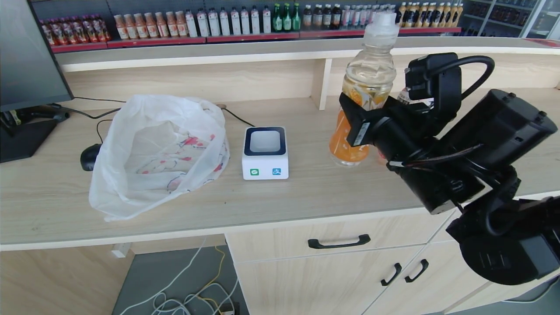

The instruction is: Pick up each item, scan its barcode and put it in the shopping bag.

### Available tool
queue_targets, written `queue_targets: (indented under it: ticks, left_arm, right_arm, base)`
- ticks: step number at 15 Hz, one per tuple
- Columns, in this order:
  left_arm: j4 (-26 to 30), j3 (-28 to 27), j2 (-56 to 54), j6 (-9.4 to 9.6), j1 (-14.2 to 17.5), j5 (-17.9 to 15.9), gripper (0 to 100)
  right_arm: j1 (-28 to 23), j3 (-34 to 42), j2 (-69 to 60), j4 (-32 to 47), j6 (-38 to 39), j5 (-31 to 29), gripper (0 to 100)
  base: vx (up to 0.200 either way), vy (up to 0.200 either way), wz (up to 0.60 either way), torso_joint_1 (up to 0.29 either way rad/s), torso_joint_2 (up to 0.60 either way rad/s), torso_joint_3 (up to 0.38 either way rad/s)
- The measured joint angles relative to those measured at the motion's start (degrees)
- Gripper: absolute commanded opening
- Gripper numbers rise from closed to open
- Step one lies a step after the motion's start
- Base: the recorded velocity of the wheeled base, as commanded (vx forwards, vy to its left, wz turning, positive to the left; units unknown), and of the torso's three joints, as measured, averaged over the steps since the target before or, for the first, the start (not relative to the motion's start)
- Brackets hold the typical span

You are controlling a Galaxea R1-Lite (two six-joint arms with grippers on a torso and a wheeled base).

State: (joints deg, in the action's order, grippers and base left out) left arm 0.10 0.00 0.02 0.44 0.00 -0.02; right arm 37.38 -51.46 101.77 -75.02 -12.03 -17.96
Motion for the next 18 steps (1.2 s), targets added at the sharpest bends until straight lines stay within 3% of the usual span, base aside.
queue_targets:
  ticks: [5,11,18]
  left_arm:
    - [0.0,0.0,0.0,-0.01,0.0,0.0,100]
    - [0.0,0.0,0.0,-0.01,0.0,0.0,100]
    - [0.0,0.0,0.0,-0.01,0.0,0.0,100]
  right_arm:
    - [6.0,10.8,-7.5,-3.2,-3.4,-4.4,0]
    - [21.5,28.7,-13.9,-12.4,-9.9,-11.4,0]
    - [26.8,37.1,-16.8,-14.9,-12.5,-11.7,0]
  base:
    - [0.0,0.0,0.0,0.0,0.0,0.0]
    - [0.0,0.0,0.0,0.0,0.0,0.0]
    - [0.0,0.0,0.0,0.0,0.0,0.0]
